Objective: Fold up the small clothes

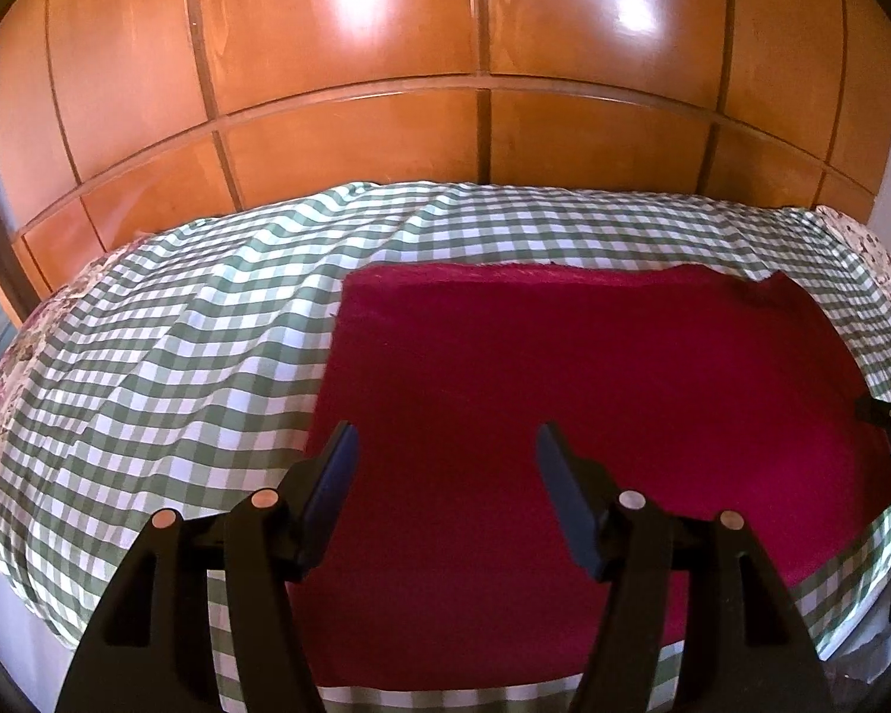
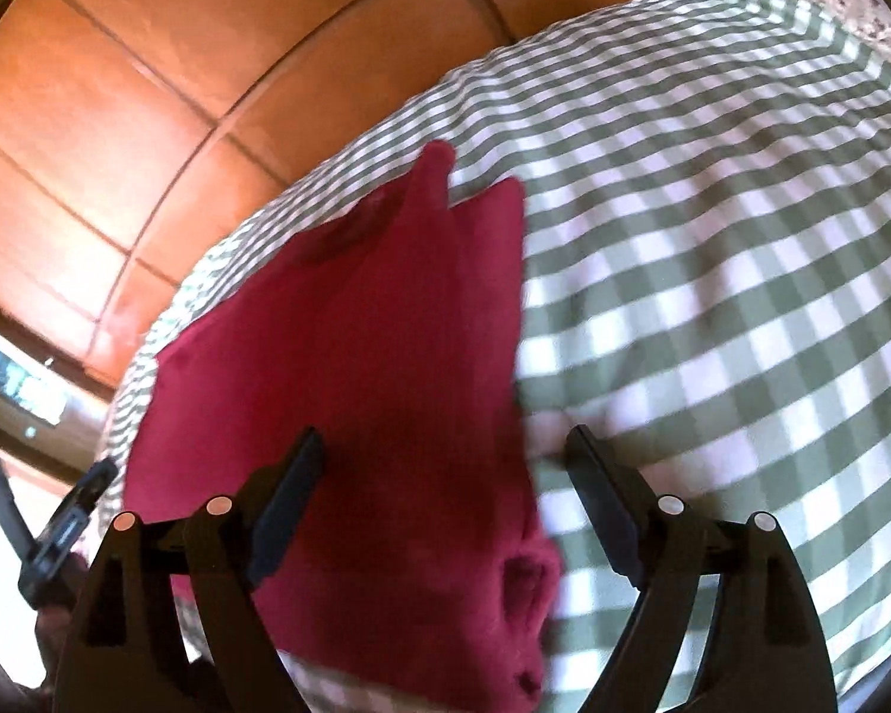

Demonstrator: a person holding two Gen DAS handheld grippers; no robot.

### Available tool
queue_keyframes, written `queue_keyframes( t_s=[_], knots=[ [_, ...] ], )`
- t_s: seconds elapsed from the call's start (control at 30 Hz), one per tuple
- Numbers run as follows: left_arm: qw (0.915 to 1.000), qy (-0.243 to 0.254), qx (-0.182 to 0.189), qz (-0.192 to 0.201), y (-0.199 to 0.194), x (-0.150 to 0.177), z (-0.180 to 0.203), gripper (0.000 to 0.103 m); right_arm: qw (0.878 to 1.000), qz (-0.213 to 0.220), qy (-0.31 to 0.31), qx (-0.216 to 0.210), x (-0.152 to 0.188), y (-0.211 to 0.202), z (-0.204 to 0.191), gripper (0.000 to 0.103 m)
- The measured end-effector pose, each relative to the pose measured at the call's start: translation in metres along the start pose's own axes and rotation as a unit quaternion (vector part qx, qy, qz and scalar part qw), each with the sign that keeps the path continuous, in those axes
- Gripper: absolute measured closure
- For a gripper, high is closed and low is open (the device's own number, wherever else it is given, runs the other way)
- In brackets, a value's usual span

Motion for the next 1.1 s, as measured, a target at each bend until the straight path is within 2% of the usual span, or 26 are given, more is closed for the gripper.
queue_keyframes(
  t_s=[0.2,0.33,0.47,0.57,0.7,0.87,0.93,1.0,1.1],
  knots=[
    [0.9998,0.014,0.008,-0.009,0.004,0.007,0.012,0.041,1.000,-0.004,-0.016,-0.005,0.010,0.005,-0.009,0.027],
    [0.9996,0.016,0.014,-0.018,0.011,0.014,0.016,0.041,1.000,-0.007,-0.022,-0.005,0.011,0.008,-0.013,0.047],
    [0.9992,0.019,0.020,-0.027,0.018,0.020,0.018,0.040,1.000,-0.013,-0.027,-0.004,0.012,0.010,-0.019,0.060],
    [0.9990,0.014,0.027,-0.032,0.022,0.023,0.017,0.040,0.999,-0.017,-0.035,0.002,0.012,0.009,-0.025,0.067],
    [0.9986,0.004,0.039,-0.036,0.026,0.025,0.014,0.040,0.999,-0.015,-0.041,0.016,0.009,0.003,-0.038,0.071],
    [0.9969,-0.012,0.065,-0.042,0.030,0.028,0.009,0.039,0.998,0.003,-0.066,0.002,-0.002,-0.016,-0.079,0.073],
    [0.9948,-0.025,0.089,-0.043,0.028,0.026,0.003,0.039,0.996,0.009,-0.087,-0.008,-0.007,-0.023,-0.106,0.073],
    [0.9913,-0.053,0.115,-0.036,0.018,0.020,-0.009,0.039,0.994,0.011,-0.111,-0.021,-0.013,-0.027,-0.137,0.074],
    [0.9893,-0.084,0.117,-0.023,0.006,0.013,-0.040,0.039,0.988,0.009,-0.147,-0.039,-0.016,-0.024,-0.183,0.074]
  ],
)
Point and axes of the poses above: each gripper's, at about its wrist camera, not at the fingertips, and y roughly the way its jaws point, z to its right, x to its underside, the point moved 7 cm from there along y, roughly the way its jaws point, and after that the axes turned 4 degrees about z, right-handed, at the moved point
